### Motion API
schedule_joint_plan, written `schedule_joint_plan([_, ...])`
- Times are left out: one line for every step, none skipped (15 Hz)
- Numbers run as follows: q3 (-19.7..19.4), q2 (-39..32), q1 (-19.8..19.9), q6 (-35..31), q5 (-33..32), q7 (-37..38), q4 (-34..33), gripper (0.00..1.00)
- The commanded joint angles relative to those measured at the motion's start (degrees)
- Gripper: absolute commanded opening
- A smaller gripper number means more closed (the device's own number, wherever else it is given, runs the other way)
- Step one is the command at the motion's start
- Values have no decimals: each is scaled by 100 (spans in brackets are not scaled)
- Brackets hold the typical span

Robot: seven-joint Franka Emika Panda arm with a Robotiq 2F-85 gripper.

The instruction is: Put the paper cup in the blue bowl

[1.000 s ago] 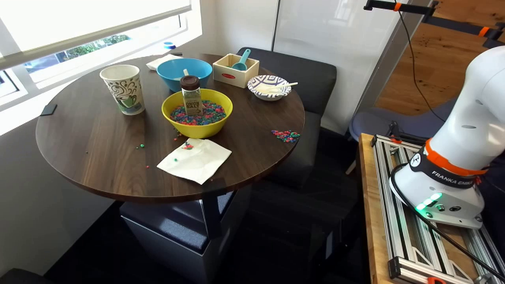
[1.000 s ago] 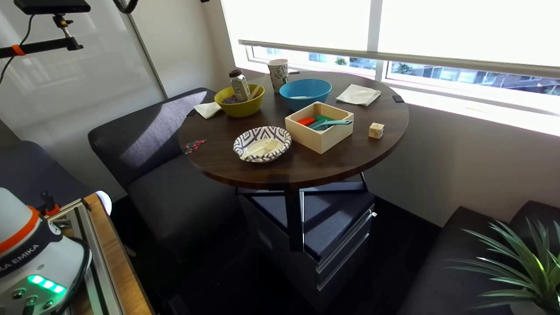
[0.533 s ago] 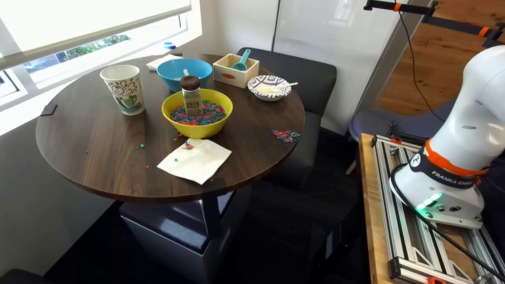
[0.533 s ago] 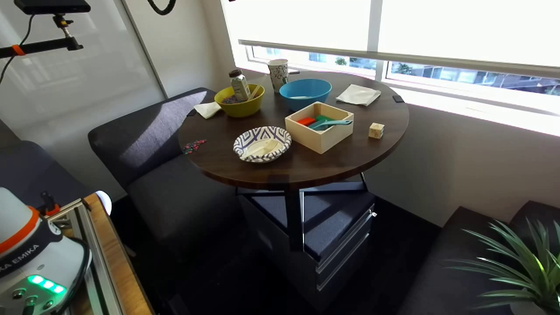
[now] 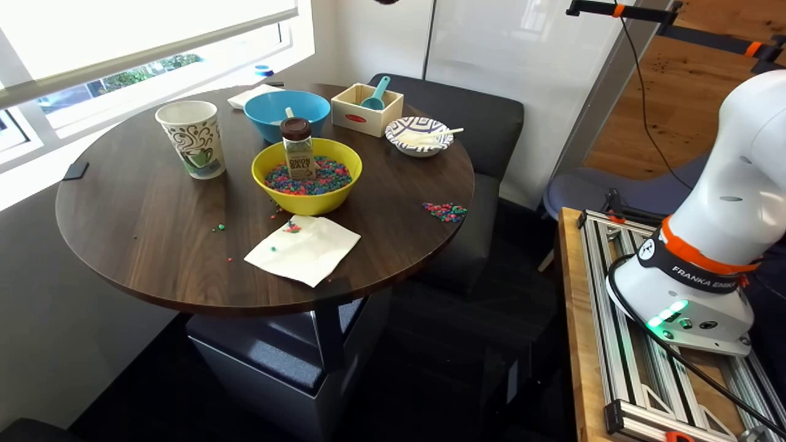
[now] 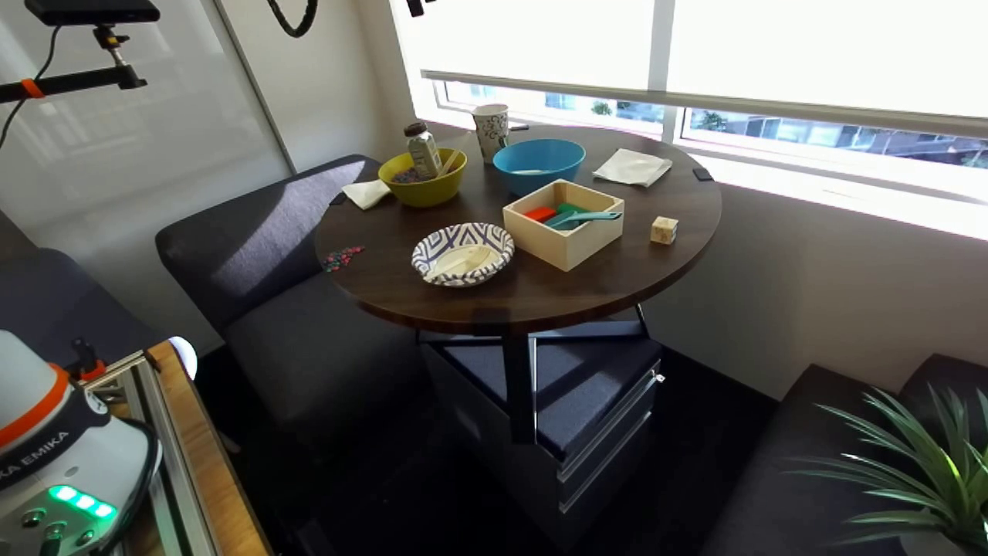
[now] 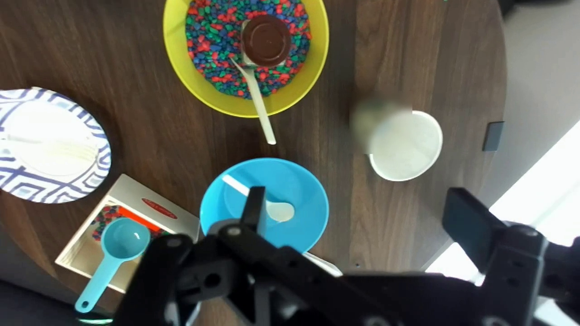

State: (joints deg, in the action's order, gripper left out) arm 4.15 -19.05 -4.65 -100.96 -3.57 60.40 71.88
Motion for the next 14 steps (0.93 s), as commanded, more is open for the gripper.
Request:
schedule_joint_plan([-202,-1134,-216,365,87,224,-1005,100])
schedule_joint_plan([-211,-1364,-220,327,187,185,-1159,100])
schedule_joint_plan([-212,-1592,-207,285,291,129,-1307,100])
schedule_joint_plan([-211,-1833,-190,147,387,67,-1441,100])
schedule_joint_plan([-198,-2037,-166,102,486,-22,-1590,100])
schedule_joint_plan([-173,-2242,-123,203,627,-104,-1784,100])
schedule_joint_plan([-130,-1753,-117,63,350,32,-1153,100])
schedule_joint_plan([-132,-1941,-111,63,417,0,-1308,100])
schedule_joint_plan([-134,-2070,-109,63,450,-15,-1427,100])
schedule_joint_plan([-134,-2143,-107,63,464,-24,-1512,100])
schedule_joint_plan([-89,-2181,-79,-60,557,-49,-1540,100])
schedule_joint_plan([-48,-2283,-40,-279,662,-18,-1590,100])
schedule_joint_plan([-31,-2332,-16,-471,715,12,-1601,100])
schedule_joint_plan([-13,-2411,10,-668,780,36,-1627,100])
